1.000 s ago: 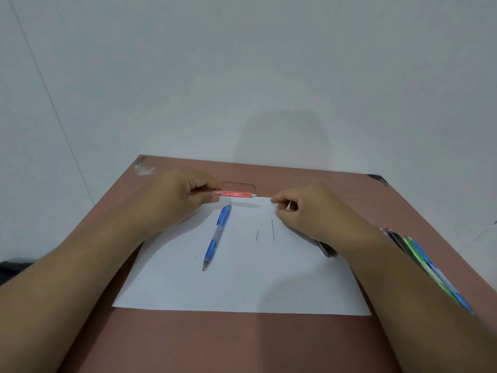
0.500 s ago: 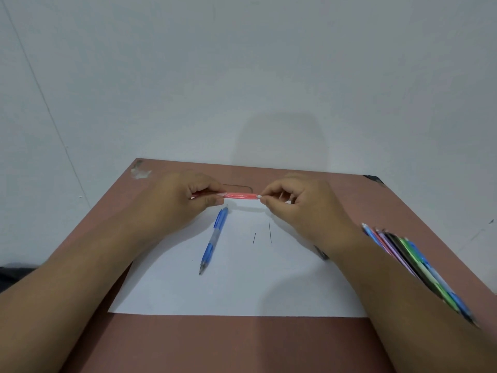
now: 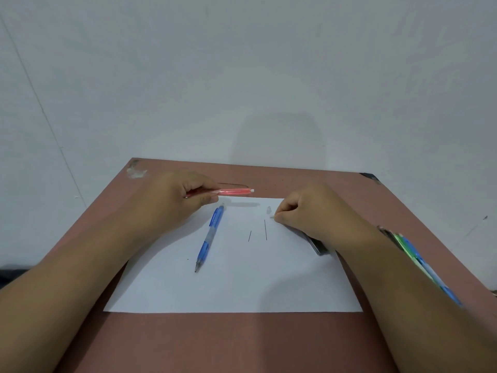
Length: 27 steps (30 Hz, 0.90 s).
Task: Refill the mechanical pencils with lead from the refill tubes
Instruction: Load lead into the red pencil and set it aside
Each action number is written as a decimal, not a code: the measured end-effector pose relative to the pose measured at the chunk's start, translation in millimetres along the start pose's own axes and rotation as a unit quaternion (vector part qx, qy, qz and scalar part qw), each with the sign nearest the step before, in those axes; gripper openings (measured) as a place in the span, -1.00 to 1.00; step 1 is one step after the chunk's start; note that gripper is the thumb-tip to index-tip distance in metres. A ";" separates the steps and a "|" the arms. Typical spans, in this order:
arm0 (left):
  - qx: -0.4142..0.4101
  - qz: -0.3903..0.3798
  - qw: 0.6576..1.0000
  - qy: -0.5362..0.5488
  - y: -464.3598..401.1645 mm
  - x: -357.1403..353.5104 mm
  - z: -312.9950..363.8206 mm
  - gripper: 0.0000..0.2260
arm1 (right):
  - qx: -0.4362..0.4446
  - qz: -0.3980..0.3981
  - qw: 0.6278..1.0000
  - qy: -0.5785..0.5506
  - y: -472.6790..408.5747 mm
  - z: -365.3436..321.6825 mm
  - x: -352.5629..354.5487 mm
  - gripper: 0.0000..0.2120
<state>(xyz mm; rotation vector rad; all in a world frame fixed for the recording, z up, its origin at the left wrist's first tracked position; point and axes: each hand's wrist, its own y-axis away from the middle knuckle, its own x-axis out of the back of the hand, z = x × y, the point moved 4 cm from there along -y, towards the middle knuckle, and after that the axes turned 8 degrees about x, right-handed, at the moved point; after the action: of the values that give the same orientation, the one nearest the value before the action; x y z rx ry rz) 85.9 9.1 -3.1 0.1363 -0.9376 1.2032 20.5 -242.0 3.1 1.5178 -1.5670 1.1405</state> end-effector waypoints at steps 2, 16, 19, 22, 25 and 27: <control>-0.001 -0.003 1.000 -0.002 0.4 0.4 -0.1 -0.83 | -0.001 -0.003 1.000 0.001 -0.4 -0.6 0.2 -0.81; -0.043 0.006 0.999 -0.022 -0.3 -10.3 8.8 -0.80 | 0.154 0.153 0.967 -0.135 3.0 -28.3 2.9 -0.82; -0.045 0.019 0.998 -0.026 1.0 -8.8 11.3 -0.80 | 0.144 0.168 0.963 -0.153 1.5 -28.2 3.9 -0.91; -0.020 0.033 0.999 -0.023 0.8 -5.7 8.6 -0.80 | 0.095 0.185 0.958 -0.198 0.2 -18.1 9.1 -0.86; 0.008 0.045 0.999 -0.016 -0.7 -5.0 5.8 -0.80 | 0.029 0.183 0.955 -0.230 -3.0 -2.7 9.2 -0.86; 0.033 0.035 0.999 -0.017 -1.7 -6.1 1.4 -0.83 | 0.003 0.182 0.959 -0.217 -5.6 7.0 8.1 -0.85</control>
<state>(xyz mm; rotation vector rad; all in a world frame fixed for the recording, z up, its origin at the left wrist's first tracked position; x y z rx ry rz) 86.3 3.2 -5.7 0.1778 -0.9392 1.3014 25.9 -251.3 8.4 1.6009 -2.2129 1.0461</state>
